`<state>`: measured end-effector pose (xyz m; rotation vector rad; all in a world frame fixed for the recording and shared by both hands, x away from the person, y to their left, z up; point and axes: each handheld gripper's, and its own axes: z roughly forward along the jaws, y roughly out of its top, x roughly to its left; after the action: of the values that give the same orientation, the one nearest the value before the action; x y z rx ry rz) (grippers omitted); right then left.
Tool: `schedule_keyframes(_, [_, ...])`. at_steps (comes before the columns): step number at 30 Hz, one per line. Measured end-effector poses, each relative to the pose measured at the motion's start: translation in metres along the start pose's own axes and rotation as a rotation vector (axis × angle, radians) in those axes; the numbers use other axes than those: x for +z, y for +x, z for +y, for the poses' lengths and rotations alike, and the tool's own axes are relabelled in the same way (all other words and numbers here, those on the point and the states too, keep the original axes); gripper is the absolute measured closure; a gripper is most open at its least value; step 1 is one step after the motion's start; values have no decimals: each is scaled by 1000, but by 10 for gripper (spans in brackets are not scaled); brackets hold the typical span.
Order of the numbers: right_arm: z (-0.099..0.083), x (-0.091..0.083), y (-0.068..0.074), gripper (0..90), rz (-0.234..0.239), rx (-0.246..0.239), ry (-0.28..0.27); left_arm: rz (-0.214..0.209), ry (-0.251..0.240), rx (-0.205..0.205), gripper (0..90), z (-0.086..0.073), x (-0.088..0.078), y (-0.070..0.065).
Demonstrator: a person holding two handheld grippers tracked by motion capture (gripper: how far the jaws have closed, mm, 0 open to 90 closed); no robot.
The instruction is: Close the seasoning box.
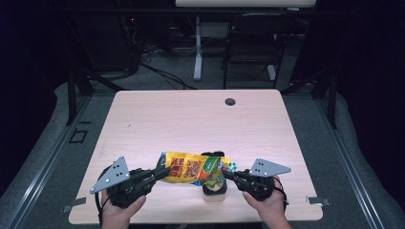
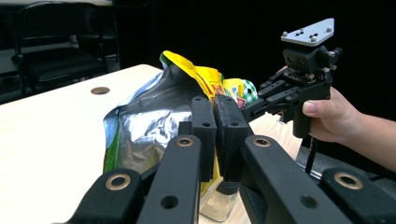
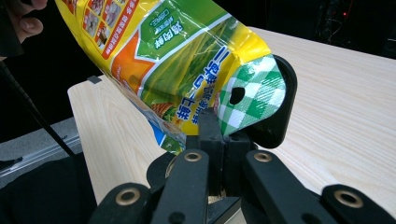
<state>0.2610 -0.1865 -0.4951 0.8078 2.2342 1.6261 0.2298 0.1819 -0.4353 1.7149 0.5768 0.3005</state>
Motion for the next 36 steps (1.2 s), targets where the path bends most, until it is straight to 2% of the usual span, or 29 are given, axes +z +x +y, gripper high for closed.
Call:
schedule_keyframes(9, [1,0,1,897,-6,-3,-2,2,-3,0,876,0,0,0])
schedule_keyframes(16, [3,-1,4,900,-28,-23,-10,16,-8,13,878,2,-3,0])
schedule_keyframes(27, [5,-3,5,900,-50,-31,-22,13,-14,21,880,3,-4,-1])
schedule_keyframes(31, [6,-4,4,900,-52,-31,-25,11,-10,16,880,1,-2,0])
schedule_keyframes(34, [3,-2,2,900,-51,-26,-1,12,2,1,880,-3,1,3])
schedule_keyframes(36, [1,-1,1,900,-51,-14,-3,13,2,-3,880,-3,0,4])
